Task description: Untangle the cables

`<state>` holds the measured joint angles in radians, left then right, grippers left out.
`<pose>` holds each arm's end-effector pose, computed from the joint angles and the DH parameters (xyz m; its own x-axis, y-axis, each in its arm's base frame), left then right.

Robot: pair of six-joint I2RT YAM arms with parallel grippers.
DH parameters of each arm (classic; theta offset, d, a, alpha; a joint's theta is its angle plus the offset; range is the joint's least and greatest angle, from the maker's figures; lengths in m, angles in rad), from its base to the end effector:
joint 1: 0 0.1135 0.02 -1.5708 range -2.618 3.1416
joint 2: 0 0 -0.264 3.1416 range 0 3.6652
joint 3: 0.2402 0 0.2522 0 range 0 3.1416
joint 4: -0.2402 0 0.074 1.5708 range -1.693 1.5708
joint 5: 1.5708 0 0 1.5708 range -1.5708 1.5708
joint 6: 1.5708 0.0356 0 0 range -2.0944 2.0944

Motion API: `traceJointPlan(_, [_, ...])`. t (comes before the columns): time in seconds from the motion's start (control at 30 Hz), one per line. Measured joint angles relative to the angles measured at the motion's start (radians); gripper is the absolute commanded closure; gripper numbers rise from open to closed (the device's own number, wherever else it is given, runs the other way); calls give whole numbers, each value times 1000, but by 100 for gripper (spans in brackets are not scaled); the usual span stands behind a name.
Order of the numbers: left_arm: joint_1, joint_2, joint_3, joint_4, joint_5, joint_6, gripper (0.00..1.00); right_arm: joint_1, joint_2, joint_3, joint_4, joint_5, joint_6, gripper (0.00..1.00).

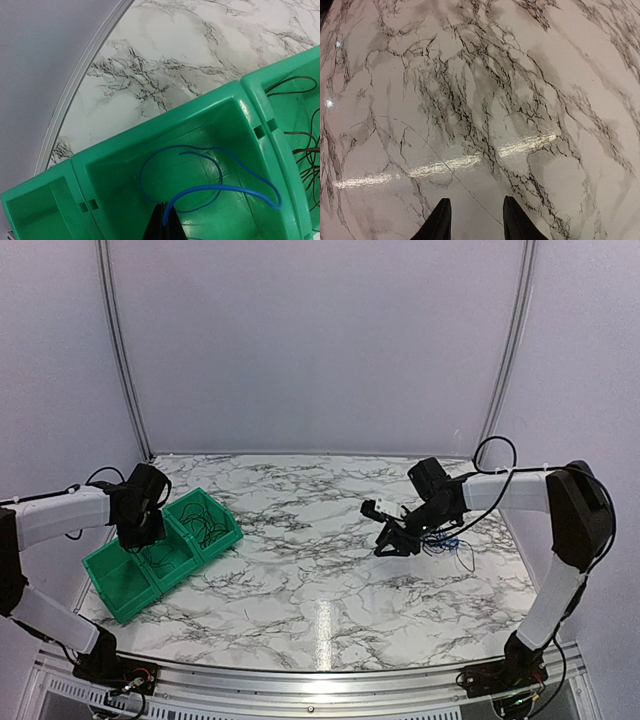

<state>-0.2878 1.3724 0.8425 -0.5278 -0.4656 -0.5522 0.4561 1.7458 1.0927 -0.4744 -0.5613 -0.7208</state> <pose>0.2554 -0.0589 0.2081 -0.7334 -0.2717 -0.6231 -0.4022 0.9124 0.0755 0.2984 0.1675 0.1782 -0.2279 -0.7342 -0.6396 -0.9694 0.2329 0.0782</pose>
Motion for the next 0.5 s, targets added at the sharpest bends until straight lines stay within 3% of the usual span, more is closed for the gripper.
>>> traceJointPlan(0.3, [0, 13, -51, 29, 37, -36, 100, 4, 19, 3, -13, 5, -14, 63])
traceJointPlan(0.5, [0, 122, -11, 56, 69, -14, 100, 20, 31, 5, -20, 16, -18, 64])
